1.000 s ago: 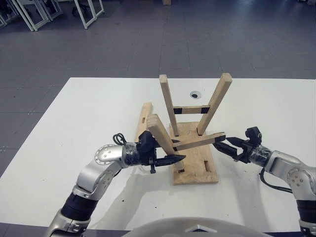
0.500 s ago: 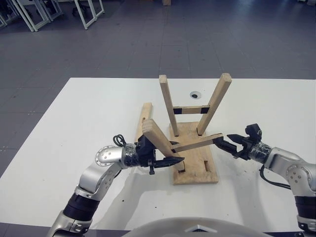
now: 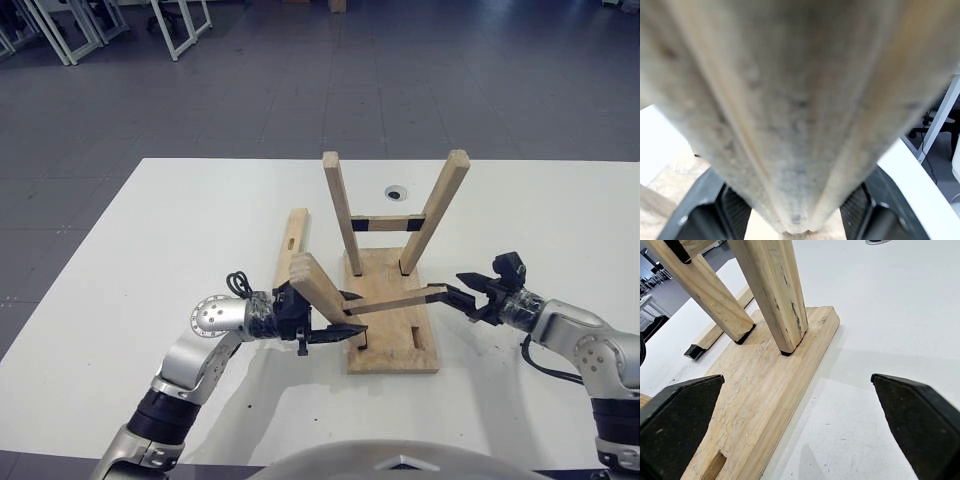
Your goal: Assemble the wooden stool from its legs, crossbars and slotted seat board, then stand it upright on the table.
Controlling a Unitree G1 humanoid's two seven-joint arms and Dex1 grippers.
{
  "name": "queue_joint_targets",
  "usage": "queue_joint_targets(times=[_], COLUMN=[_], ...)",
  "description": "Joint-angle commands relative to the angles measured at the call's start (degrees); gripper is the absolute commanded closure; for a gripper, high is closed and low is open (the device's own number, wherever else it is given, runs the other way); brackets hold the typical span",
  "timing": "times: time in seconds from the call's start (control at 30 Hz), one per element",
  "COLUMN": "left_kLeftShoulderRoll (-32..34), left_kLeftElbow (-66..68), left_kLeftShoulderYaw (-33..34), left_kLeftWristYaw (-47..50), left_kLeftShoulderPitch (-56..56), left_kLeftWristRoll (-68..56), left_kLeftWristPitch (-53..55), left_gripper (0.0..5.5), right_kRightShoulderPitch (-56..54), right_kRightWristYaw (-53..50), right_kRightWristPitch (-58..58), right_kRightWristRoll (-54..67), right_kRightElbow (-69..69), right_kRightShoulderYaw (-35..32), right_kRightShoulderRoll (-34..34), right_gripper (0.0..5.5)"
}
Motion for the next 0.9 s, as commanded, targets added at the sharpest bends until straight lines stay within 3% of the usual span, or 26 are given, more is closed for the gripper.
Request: queue_joint_targets(times=[0.03, 0.23, 0.4, 0.67, 0.9], left_kLeftShoulderRoll=[0.37, 2.04, 8.59, 9.14, 9.80], left_kLeftElbow=[5.10, 8.50, 10.00, 6.69, 10.67], left_kLeftShoulderYaw=[-3.87, -7.05, -13.06, -15.72, -17.39], left_kLeftWristYaw=[-1.66, -3.17, -4.43, -0.58, 0.50], left_kLeftShoulderPitch=[-0.33, 1.00, -0.55, -2.40, 0.20], left_kLeftWristRoll=[7.30, 10.47, 16.51, 12.89, 17.73], left_kLeftWristPitch=[-2.89, -6.66, 1.95, 12.30, 2.96], left_gripper=[3.45, 3.45, 3.45, 3.45, 3.45], right_kRightShoulderPitch=[-1.40, -0.83, -0.65, -2.33, -4.73], right_kRightWristYaw=[0.91, -0.56, -2.19, -2.86, -2.56], right_kRightWristPitch=[-0.66, -7.06, -9.98, -11.59, -12.39], right_kRightWristRoll=[-2.75, -14.85, -21.27, -25.21, -26.81], right_kRightElbow=[-1.49, -2.82, -1.63, 0.68, 3.20], right_kRightShoulderYaw=[3.14, 11.67, 13.83, 15.70, 15.42], right_kRightShoulderRoll=[-0.75, -2.02, -2.12, -0.48, 0.37], right_gripper=[0.01, 0.01, 0.01, 0.01, 0.01])
